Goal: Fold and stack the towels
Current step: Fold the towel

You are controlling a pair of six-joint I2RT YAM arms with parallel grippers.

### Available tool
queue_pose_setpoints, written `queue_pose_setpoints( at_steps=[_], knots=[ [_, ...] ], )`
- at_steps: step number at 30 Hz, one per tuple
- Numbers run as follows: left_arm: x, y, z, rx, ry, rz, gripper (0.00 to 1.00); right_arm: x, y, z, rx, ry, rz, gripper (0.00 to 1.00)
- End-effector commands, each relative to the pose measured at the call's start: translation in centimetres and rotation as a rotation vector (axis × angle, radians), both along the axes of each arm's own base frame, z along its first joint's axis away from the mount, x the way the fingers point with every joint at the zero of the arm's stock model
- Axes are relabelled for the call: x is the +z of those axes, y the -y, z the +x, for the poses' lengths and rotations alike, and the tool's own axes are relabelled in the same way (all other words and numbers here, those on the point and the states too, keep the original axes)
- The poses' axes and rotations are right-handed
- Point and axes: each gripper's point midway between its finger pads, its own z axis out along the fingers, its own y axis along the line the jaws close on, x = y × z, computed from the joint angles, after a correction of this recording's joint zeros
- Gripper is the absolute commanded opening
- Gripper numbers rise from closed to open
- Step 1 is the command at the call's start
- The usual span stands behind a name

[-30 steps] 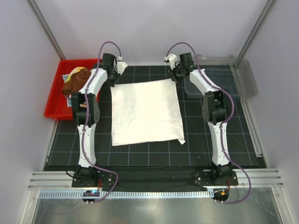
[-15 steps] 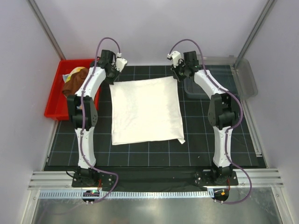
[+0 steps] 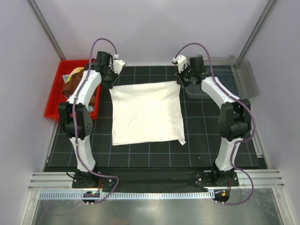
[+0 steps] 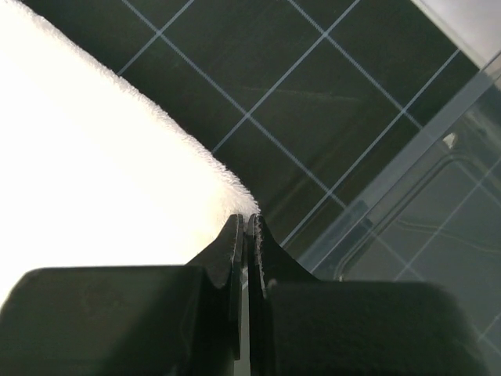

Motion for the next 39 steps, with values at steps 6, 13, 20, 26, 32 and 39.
queue_pose_setpoints(
  at_steps=[6, 13, 20, 26, 32, 39],
  knots=[
    [2.7, 1.0, -4.2, 0.011, 0.025, -0.062, 0.0, 4.1, 0.4, -3.4, -0.027, 0.073, 0.102, 0.01],
    [3.2, 2.1, -7.7, 0.023, -0.008, -0.079, 0.0, 5.7, 0.9, -6.8, -0.061, 0.065, 0.153, 0.01],
    [2.3, 3.1, -11.9, 0.073, -0.027, -0.124, 0.0, 5.2, 0.6, -12.0, -0.095, 0.034, 0.222, 0.01],
    [-0.3, 2.5, -15.4, 0.128, -0.081, -0.091, 0.0, 3.0, 0.8, -15.2, -0.163, -0.035, 0.253, 0.01],
    [-1.4, 2.3, -17.3, 0.195, -0.106, -0.096, 0.0, 1.5, 0.8, -17.9, -0.23, -0.103, 0.244, 0.01],
    [-2.8, 1.9, -20.3, 0.255, -0.173, -0.03, 0.0, 0.5, 0.7, -20.8, -0.286, -0.154, 0.189, 0.01]
  ],
)
